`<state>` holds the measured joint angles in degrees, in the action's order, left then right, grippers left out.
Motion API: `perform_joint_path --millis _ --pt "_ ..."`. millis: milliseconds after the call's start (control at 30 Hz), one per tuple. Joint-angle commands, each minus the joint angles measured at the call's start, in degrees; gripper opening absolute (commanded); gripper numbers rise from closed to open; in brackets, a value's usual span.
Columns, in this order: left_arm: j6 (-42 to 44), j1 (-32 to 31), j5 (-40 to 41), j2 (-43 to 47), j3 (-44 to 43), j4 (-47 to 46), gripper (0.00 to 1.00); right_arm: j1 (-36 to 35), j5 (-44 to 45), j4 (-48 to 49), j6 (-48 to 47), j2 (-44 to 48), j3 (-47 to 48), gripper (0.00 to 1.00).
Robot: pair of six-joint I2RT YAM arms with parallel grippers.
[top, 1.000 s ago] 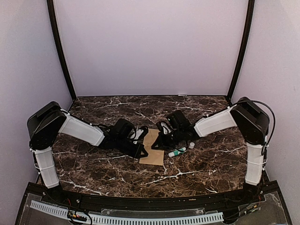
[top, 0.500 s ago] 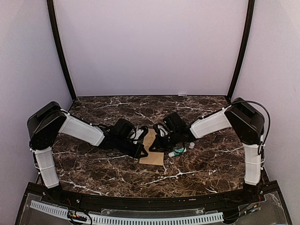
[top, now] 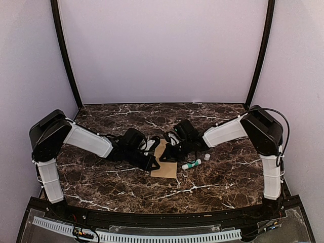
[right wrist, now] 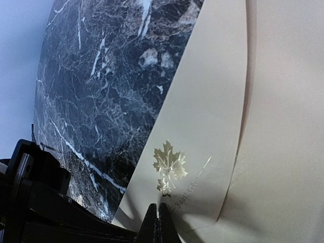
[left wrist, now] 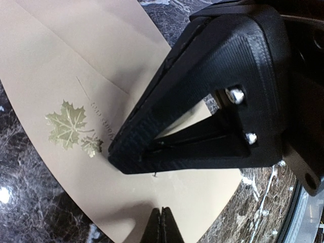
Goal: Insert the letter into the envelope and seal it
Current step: Seal the envelope flap on the envelope.
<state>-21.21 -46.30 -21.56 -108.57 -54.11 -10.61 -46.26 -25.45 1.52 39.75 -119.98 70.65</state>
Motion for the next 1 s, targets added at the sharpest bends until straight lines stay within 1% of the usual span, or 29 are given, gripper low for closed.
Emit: perform_joint_path --millis 0,233,567,967 --pt "0.72 -0.05 1.47 -1.67 1.28 3.71 0.00 1.53 2.79 -1.72 0.49 -2.60 0.93 0.00" --pt "0.87 -0.02 1.51 -1.64 1.20 3.84 0.00 3.28 1.72 1.59 1.41 -3.32 1.35 0.00" --pt "1.05 -0.06 1.54 -1.81 0.93 4.09 0.00 4.88 1.13 0.85 0.78 -6.79 5.00 0.00" --pt "1.09 -0.04 1.52 -1.86 0.91 4.18 0.00 5.85 0.77 1.41 1.46 -5.31 2.59 0.00"
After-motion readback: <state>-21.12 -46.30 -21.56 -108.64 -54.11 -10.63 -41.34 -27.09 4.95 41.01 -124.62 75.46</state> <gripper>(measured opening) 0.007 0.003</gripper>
